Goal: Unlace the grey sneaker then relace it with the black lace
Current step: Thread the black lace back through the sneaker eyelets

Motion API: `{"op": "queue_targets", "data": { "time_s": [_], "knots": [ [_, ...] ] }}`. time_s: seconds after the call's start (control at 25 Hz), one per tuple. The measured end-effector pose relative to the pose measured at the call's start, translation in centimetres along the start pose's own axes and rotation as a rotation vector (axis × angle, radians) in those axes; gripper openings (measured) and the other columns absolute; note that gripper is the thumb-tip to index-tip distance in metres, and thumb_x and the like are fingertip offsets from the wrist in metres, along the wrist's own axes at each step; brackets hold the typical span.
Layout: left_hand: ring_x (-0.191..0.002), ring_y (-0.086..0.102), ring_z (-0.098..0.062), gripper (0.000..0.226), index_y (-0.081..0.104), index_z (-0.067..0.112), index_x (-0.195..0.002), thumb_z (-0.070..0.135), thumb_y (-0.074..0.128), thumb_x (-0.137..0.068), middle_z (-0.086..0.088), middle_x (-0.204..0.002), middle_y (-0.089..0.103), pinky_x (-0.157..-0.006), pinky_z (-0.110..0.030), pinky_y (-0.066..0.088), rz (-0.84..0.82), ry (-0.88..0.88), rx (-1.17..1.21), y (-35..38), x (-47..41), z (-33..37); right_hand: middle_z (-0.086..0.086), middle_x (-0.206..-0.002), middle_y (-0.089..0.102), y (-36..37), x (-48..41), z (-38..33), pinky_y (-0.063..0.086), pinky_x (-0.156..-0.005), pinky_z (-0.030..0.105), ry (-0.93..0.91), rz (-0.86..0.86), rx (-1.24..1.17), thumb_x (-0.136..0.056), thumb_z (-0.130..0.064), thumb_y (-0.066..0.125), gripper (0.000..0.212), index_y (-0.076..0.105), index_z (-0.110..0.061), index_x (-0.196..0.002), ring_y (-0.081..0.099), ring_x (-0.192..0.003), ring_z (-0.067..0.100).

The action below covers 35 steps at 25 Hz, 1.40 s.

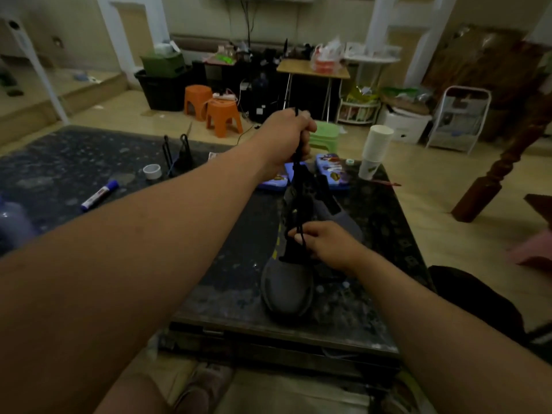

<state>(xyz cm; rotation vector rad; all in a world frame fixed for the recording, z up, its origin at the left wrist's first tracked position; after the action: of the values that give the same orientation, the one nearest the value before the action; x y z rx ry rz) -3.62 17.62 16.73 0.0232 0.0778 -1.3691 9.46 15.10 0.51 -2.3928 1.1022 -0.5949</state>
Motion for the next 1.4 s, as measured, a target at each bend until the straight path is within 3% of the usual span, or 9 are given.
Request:
{"op": "queue_targets", "data": {
  "time_s": [0.08, 0.28, 0.48, 0.64, 0.72, 0.88, 1.0, 1.2, 1.4],
  "knots": [
    [-0.061, 0.044, -0.021, 0.023, 0.053, 0.005, -0.096, 0.018, 0.041, -0.110, -0.007, -0.070, 0.046, -0.065, -0.038, 0.043, 0.035, 0.011, -0.085, -0.5, -1.0, -1.9, -0.013, -0.090, 0.069, 0.3, -1.6, 0.4, 0.046, -0.064, 0.013, -0.082, -0.008, 0.082, -0.105, -0.017, 0.060, 0.019, 0.076, -0.008, -0.112, 0.066, -0.080, -0.008],
    [-0.097, 0.065, -0.025, 0.030, 0.061, 0.004, -0.096, 0.028, 0.047, -0.108, -0.015, -0.108, 0.071, -0.091, -0.041, 0.054, -0.162, -0.149, -0.502, 0.8, -1.6, -14.8, 0.001, -0.114, 0.060, -1.1, -2.2, -0.9, 0.042, -0.085, 0.040, -0.418, 0.271, 0.732, -0.094, -0.036, 0.069, 0.015, 0.076, -0.024, -0.101, 0.051, -0.108, 0.025],
    [-0.090, 0.061, -0.016, 0.032, 0.064, 0.008, -0.097, 0.029, 0.043, -0.111, -0.007, -0.100, 0.067, -0.080, -0.031, 0.047, -0.153, -0.125, -0.484, 1.1, -2.0, -15.7, -0.007, -0.085, 0.061, -3.9, -3.1, -2.5, 0.041, -0.067, 0.035, -0.399, 0.287, 0.464, -0.100, -0.026, 0.063, 0.005, 0.065, -0.027, -0.096, 0.058, -0.082, 0.021],
    [-0.087, 0.063, -0.024, 0.026, 0.059, 0.008, -0.095, 0.023, 0.043, -0.108, -0.019, -0.098, 0.068, -0.082, -0.039, 0.052, -0.042, -0.118, -0.376, 0.3, -1.9, -13.9, -0.001, -0.092, 0.068, -4.4, -4.7, -2.5, 0.047, -0.073, 0.037, -0.264, 0.264, 0.438, -0.102, -0.029, 0.060, 0.011, 0.064, -0.023, -0.094, 0.063, -0.088, 0.022],
    [-0.068, 0.061, -0.023, 0.020, 0.052, 0.007, -0.094, 0.017, 0.040, -0.107, -0.013, -0.076, 0.062, -0.062, -0.032, 0.052, 0.041, -0.089, -0.160, -0.1, -2.5, -10.1, 0.002, -0.089, 0.069, -3.0, -5.3, -2.1, 0.050, -0.076, 0.041, -0.217, 0.129, 0.442, -0.104, -0.037, 0.058, 0.026, 0.066, -0.016, -0.091, 0.064, -0.085, 0.021],
    [-0.045, 0.027, -0.014, 0.025, 0.040, 0.019, -0.080, 0.012, 0.040, -0.104, 0.002, -0.057, 0.030, -0.044, -0.022, 0.022, 0.085, 0.020, 0.153, -0.4, -4.2, 1.5, -0.003, -0.090, 0.068, -0.5, -4.7, -1.3, 0.055, -0.077, 0.042, -0.227, -0.026, 0.352, -0.102, -0.056, 0.053, 0.040, 0.068, -0.020, -0.090, 0.066, -0.085, 0.012],
    [-0.043, 0.018, -0.012, 0.033, 0.034, 0.023, -0.072, 0.005, 0.040, -0.099, 0.004, -0.053, 0.024, -0.043, -0.023, 0.015, 0.095, 0.011, 0.176, 0.4, -4.8, 4.2, -0.006, -0.114, 0.068, -0.2, -4.0, -1.1, 0.056, -0.088, 0.035, -0.243, -0.004, 0.324, -0.101, -0.046, 0.061, 0.028, 0.070, -0.022, -0.113, 0.065, -0.105, 0.010],
    [-0.043, 0.021, -0.012, 0.024, 0.038, 0.019, -0.081, 0.009, 0.037, -0.102, 0.004, -0.054, 0.026, -0.043, -0.024, 0.017, 0.087, -0.021, 0.235, 1.2, -5.1, 3.1, -0.009, -0.133, 0.061, 0.0, -3.4, -0.5, 0.032, -0.118, 0.055, -0.200, -0.024, 0.432, -0.102, -0.048, 0.059, 0.020, 0.072, -0.033, -0.103, 0.031, -0.150, 0.020],
    [-0.075, 0.050, -0.023, 0.020, 0.052, 0.012, -0.107, 0.026, 0.038, -0.111, -0.008, -0.082, 0.054, -0.065, -0.033, 0.043, 0.067, -0.039, 0.197, 0.3, -5.6, 2.0, -0.008, -0.093, 0.050, 0.0, -3.8, -0.6, 0.040, -0.109, 0.052, -0.195, 0.073, 0.473, -0.107, -0.042, 0.050, 0.041, 0.049, -0.023, -0.071, 0.051, -0.124, 0.024]
  ]
}}
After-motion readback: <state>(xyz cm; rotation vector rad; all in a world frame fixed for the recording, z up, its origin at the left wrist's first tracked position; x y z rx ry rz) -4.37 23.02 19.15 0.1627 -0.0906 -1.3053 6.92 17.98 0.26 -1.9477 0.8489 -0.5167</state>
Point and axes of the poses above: each hand's wrist, its own x-axis away from the middle knuckle, its own y-axis out of the palm, z = x × y, the point moved 10 cm from there along -x, towards the middle knuckle
